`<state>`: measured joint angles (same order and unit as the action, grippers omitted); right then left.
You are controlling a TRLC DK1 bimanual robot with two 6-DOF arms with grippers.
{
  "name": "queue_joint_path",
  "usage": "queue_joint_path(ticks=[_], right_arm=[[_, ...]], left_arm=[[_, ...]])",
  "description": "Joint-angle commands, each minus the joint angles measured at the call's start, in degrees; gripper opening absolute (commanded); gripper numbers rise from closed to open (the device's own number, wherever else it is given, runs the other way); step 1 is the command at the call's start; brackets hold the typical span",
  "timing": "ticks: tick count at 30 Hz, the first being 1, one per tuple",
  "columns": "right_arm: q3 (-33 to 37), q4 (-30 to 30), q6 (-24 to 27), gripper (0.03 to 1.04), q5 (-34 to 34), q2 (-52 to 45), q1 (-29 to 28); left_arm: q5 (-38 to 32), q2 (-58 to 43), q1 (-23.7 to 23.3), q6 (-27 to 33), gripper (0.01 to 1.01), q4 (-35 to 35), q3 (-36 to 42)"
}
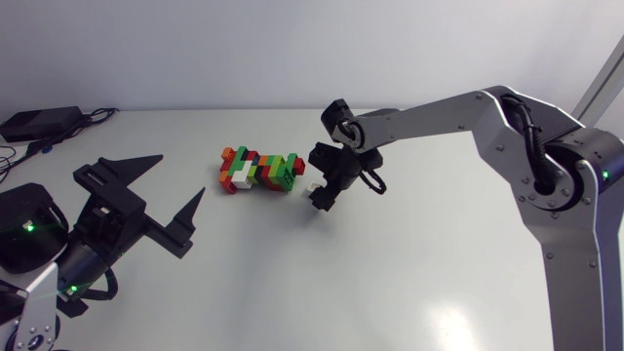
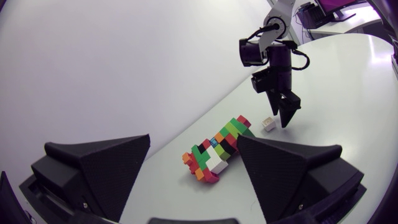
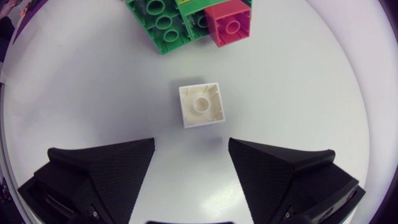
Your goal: Disassemble duplo
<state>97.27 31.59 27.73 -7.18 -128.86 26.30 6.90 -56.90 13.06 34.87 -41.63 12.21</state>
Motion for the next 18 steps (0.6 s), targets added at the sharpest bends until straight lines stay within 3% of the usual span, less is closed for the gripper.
queue_joint_path(ticks=[1,7,12,15,18], right_arm=[[-2.70,-0.83,0.31,1.00,-0.91,3.09,-0.03],[-4.46,-5.14,-3.47,1.00,-9.52,5.72,-2.05],[-1.65,-5.58,-12.96,1.00,-32.90,3.53,-7.67],[-1.65,-10.06,-20.34,1.00,-41.86,1.68,-10.13],[-1.65,-13.93,-26.14,1.00,-45.91,-0.69,-10.84]], left_arm=[[0.31,0.04,-0.49,-0.77,0.974,-1.00,0.19],[0.31,0.30,-0.49,-0.77,0.974,-1.00,0.19],[0.31,0.48,-0.58,-0.86,0.974,-1.00,0.19],[0.31,0.48,-0.58,-0.86,0.974,-1.00,0.19],[0.31,0.48,-0.67,-0.86,0.974,-1.00,0.19]])
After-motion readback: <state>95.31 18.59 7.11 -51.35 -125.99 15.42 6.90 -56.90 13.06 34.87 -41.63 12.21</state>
